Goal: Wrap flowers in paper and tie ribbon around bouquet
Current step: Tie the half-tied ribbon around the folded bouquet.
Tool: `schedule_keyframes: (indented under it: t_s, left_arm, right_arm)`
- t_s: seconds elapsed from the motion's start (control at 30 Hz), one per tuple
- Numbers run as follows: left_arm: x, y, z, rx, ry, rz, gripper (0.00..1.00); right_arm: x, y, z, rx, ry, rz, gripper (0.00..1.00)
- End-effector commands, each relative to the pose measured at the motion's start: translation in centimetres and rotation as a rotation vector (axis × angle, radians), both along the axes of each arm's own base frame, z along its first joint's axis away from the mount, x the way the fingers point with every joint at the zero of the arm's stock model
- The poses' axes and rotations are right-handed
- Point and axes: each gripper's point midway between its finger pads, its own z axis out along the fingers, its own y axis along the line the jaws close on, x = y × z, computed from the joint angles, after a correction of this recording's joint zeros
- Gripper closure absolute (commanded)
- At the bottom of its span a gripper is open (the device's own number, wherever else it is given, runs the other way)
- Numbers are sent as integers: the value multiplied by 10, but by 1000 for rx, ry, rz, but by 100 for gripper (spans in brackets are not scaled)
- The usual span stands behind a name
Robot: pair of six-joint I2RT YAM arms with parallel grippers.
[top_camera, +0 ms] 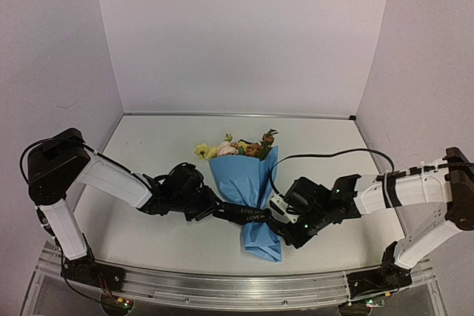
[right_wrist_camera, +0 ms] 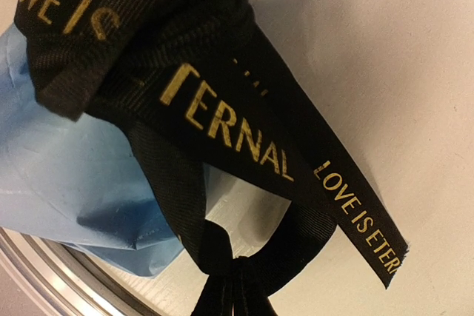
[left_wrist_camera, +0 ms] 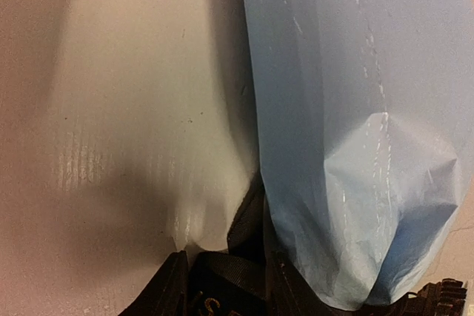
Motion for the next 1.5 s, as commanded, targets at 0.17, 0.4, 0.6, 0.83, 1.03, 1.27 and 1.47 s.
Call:
schedule_keyframes:
  t_s: [0.17,0.4,0.6,0.83,1.03,1.27,1.47]
  left_arm:
    - [-13,-21,0,75,11,-196,61]
    - [-17,-11,-22,205,29,-240,67]
    - [-14,0,-19,245,8,-216,90]
    - [4,9,10,316,-97,-209,100]
    - [17,47,30,474,-189,-123,100]
    - [24,70,41,563,-268,-92,100]
    - [32,95,48,615,-304,-28,100]
  right_arm:
    - [5,22,3,49,22,-18,100]
    - [2,38,-6,92,77,-69,100]
    - [0,79,-17,164,126,-103,100]
    - [12,90,-6,185,77,-127,100]
    - [16,35,11,-6,-40,-113,100]
    - [12,-6,-2,-159,-78,-100,100]
    - [4,-27,-16,-204,-58,-133,100]
